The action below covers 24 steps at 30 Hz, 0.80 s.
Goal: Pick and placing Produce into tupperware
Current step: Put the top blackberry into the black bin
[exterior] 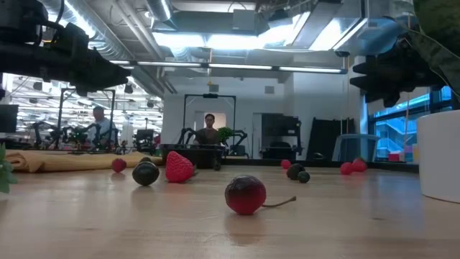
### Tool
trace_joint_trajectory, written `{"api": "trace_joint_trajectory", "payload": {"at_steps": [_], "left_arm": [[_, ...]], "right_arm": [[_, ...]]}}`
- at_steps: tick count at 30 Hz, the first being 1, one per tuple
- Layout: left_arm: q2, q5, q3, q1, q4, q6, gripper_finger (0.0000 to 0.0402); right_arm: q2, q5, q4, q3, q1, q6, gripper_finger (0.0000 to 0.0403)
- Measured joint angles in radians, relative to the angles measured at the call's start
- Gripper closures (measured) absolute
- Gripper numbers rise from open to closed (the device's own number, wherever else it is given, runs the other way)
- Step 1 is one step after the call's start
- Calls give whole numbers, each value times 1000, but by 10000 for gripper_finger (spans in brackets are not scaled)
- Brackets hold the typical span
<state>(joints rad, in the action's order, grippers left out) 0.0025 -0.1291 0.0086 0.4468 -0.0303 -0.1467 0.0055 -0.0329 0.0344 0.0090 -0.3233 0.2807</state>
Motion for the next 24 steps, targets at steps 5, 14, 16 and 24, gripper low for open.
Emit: {"api": "trace_joint_trajectory", "payload": {"at_steps": [5,14,16,24], "left_arm": [[0,0,0,0,0,0,235],[0,0,0,0,0,0,235],[0,-15,0,0,-9,3,235],[0,-13,0,0,-13,-1,235]], "right_arm": [[0,82,-1,0,0,1,215],[0,118,-2,0,0,3,215],[0,118,-2,0,0,4,215],[0,119,-3,0,0,3,215]]}}
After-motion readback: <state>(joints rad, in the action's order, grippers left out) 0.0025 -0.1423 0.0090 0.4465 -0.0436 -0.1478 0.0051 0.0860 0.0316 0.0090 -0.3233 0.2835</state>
